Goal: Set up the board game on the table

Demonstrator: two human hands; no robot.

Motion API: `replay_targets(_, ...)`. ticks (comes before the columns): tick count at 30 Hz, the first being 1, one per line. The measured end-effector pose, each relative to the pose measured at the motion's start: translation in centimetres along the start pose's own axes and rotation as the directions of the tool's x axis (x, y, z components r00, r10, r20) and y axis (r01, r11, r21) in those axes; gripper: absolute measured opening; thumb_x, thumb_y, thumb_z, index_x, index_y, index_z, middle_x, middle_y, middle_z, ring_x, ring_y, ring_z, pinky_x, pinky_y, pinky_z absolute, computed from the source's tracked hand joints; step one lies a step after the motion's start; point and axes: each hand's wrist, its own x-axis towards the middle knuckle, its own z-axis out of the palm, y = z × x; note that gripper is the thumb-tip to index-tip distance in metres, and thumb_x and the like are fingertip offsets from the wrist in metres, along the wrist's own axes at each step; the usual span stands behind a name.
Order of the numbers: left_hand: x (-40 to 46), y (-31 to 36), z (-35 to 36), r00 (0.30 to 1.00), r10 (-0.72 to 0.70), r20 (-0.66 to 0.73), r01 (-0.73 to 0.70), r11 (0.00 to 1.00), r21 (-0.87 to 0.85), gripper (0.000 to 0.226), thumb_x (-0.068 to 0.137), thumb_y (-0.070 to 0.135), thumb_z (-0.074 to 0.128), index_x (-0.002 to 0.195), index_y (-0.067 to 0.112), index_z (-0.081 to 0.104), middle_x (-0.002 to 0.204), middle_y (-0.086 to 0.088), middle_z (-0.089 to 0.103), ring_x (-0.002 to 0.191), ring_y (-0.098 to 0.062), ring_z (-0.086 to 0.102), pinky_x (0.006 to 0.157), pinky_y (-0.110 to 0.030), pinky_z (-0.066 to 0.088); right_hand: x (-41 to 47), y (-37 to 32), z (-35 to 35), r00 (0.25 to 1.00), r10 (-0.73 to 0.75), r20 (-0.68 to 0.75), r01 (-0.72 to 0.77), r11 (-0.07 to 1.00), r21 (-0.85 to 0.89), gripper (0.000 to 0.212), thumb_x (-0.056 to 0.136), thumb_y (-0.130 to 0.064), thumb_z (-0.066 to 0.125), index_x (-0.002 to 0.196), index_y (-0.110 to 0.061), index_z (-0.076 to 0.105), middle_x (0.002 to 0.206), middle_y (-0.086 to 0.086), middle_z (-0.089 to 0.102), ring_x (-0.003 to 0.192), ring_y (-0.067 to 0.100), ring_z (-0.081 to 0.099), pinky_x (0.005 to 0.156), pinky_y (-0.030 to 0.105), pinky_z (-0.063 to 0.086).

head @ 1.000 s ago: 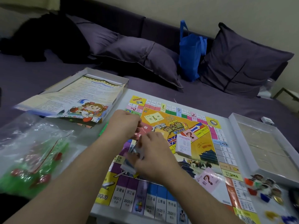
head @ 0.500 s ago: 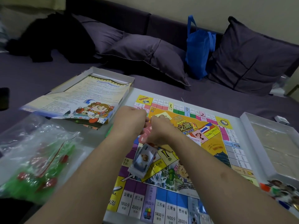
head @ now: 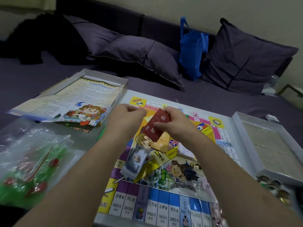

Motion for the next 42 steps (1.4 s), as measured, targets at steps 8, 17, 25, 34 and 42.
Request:
replay_targets(8,-3.8,0.5,4.0,0.757,-0.232,0.611,0.304,0.953,-0.014,0.027,0.105,0.020,0.057,0.119,-0.003,0.065,0.096,-0.024,0.078,0.086,-0.038,0.078,0.074,-0.048,0.065,-7.8,0.7,-2.7,0.991,-0.109,0.078,0.109,0.994,0.004,0.034,0.091,-0.004,0.070,0.114,-0.026,0.059,0.109,0.000,0.067,0.101,0.019,0.066,0.083,0.032,0.059)
replay_targets(17,-7.1,0.0,7.0,0.813,-0.213,0.541,0.276,0.960,-0.038,0.022,0.103,0.018,0.058,0.109,0.002,0.072,0.089,-0.013,0.080,0.072,-0.023,0.077,0.060,-0.032,0.058,-13.5,3.5,-2.9,0.968,-0.250,0.010,0.248,0.956,-0.154,0.076,0.074,-0.033,0.089,0.133,-0.038,0.042,0.127,-0.017,0.044,0.118,0.020,0.054,0.095,0.042,0.058)
replay_targets(25,-9.9,-0.9,10.5,0.783,-0.217,0.582,0.301,0.952,-0.050,0.015,0.104,0.009,0.055,0.108,0.003,0.068,0.077,-0.012,0.077,0.063,-0.018,0.074,0.053,-0.029,0.057,-16.4,6.9,-4.7,0.992,-0.113,-0.056,0.100,0.977,-0.188,0.102,0.070,-0.038,0.091,0.145,-0.049,0.023,0.142,-0.018,0.046,0.123,0.018,0.059,0.100,0.044,0.058)
replay_targets(34,-10.2,-1.7,13.0,0.700,-0.287,0.654,0.299,0.949,0.096,0.030,0.101,0.023,0.060,0.112,-0.002,0.072,0.096,-0.020,0.079,0.085,-0.032,0.078,0.085,-0.046,0.065,-17.7,9.8,-8.2,0.988,-0.008,-0.157,-0.034,0.964,-0.264,0.039,0.079,-0.033,0.082,0.097,-0.033,0.048,0.107,-0.007,0.052,0.089,0.004,0.053,0.067,0.020,0.045)
replay_targets(42,-7.7,-1.9,12.1,0.888,-0.238,0.392,0.220,0.971,0.091,0.015,0.101,0.006,0.056,0.103,-0.002,0.068,0.080,-0.015,0.073,0.065,-0.025,0.059,0.056,-0.033,0.053,-16.3,13.2,-7.6,0.992,0.098,-0.083,-0.128,0.818,-0.561,0.053,0.081,-0.058,0.076,0.116,-0.032,0.045,0.118,-0.010,0.043,0.112,0.012,0.043,0.094,0.032,0.048)
